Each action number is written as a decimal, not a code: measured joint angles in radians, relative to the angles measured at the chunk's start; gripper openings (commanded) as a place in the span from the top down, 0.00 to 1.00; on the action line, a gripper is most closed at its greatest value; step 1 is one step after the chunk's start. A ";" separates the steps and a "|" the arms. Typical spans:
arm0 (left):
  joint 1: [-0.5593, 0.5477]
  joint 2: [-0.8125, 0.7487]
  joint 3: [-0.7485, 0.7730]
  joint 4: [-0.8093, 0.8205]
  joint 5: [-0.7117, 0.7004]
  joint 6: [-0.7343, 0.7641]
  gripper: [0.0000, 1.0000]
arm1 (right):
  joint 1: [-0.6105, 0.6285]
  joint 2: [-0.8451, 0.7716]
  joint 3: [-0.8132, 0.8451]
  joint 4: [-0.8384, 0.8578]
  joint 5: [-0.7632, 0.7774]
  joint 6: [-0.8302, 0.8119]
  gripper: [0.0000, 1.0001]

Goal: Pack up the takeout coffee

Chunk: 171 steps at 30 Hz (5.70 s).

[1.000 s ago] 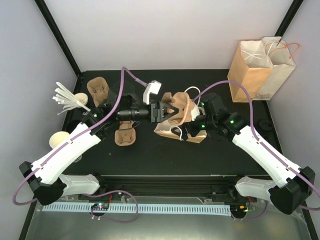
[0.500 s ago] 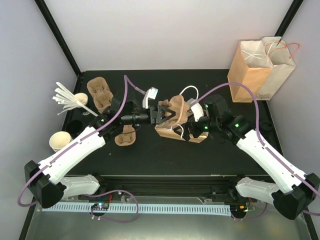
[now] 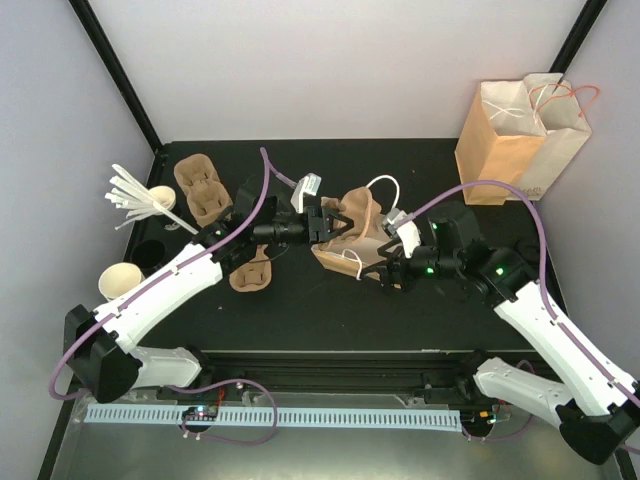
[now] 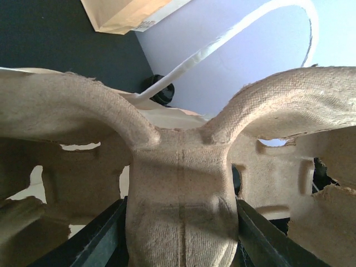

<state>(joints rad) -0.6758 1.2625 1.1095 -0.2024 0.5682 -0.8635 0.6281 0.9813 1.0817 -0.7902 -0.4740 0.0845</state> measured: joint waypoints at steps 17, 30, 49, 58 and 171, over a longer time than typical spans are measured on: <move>0.008 0.069 0.050 -0.025 -0.018 0.017 0.51 | 0.000 -0.130 -0.112 0.232 -0.096 0.013 0.27; 0.009 0.075 0.066 -0.046 -0.026 0.025 0.51 | 0.000 -0.059 -0.028 0.287 -0.085 0.024 0.92; -0.026 0.167 0.216 -0.227 -0.166 0.127 0.51 | 0.006 -0.071 -0.060 0.294 -0.254 -0.011 0.77; -0.100 0.191 0.268 -0.340 -0.301 0.253 0.51 | 0.007 -0.122 -0.030 0.310 -0.059 0.068 0.41; -0.237 0.607 0.835 -1.043 -0.782 0.479 0.52 | -0.061 0.235 0.300 -0.112 0.351 0.023 0.54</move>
<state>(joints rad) -0.9131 1.8690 1.9446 -1.2453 -0.2134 -0.3847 0.5671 1.2160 1.3815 -0.9020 -0.1226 0.1078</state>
